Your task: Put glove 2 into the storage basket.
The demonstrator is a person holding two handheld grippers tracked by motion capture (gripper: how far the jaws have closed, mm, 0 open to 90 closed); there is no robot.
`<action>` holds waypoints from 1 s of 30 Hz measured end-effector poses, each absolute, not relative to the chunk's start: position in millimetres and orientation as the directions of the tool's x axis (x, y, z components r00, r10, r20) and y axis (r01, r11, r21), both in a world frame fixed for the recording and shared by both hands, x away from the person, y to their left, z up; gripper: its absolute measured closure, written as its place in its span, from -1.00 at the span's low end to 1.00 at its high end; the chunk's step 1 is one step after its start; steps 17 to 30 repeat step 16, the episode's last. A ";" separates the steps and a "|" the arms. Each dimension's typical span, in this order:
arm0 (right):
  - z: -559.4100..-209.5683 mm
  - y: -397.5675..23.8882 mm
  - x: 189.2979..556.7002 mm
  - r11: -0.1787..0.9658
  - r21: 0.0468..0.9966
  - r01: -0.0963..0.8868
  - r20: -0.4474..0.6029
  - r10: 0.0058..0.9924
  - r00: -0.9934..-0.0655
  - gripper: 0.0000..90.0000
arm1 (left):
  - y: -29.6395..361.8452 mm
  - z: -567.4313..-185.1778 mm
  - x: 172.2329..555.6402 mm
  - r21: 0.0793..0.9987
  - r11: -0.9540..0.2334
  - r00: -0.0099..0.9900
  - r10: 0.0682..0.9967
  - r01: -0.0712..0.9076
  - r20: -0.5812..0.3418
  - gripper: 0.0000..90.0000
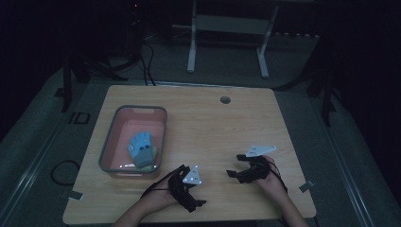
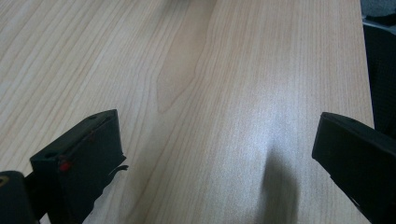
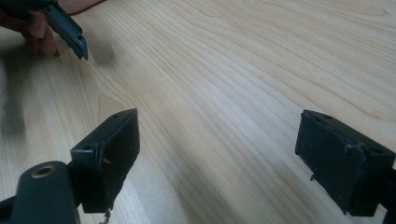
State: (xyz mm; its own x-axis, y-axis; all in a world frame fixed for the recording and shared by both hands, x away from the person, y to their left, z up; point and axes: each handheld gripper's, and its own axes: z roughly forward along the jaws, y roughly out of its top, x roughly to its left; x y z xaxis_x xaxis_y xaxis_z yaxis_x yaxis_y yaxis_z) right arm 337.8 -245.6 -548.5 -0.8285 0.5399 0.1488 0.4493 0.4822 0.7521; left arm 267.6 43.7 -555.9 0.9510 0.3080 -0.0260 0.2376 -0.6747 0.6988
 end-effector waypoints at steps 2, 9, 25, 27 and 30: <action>-549.9 -248.6 336.4 0.480 0.749 0.457 0.151 0.548 -0.823 -0.69 | 44.6 -556.7 267.3 0.702 -0.672 0.952 0.306 0.235 -0.026 -0.96; -554.1 -257.9 332.8 0.470 0.758 0.452 0.142 0.558 -0.817 -0.69 | 45.2 -557.2 266.3 0.713 -0.662 0.951 0.308 0.232 -0.024 -0.96; -554.6 -262.2 333.2 0.454 0.773 0.443 0.138 0.562 -0.816 -0.69 | 46.9 -557.7 265.9 0.725 -0.646 0.948 0.318 0.240 -0.031 -0.96; -554.6 -262.2 333.2 0.454 0.773 0.443 0.138 0.562 -0.816 -0.69 | 46.9 -557.7 265.9 0.725 -0.646 0.948 0.318 0.240 -0.031 -0.96; -554.6 -262.2 333.2 0.454 0.773 0.443 0.138 0.562 -0.816 -0.69 | 46.9 -557.7 265.9 0.725 -0.646 0.948 0.318 0.240 -0.031 -0.96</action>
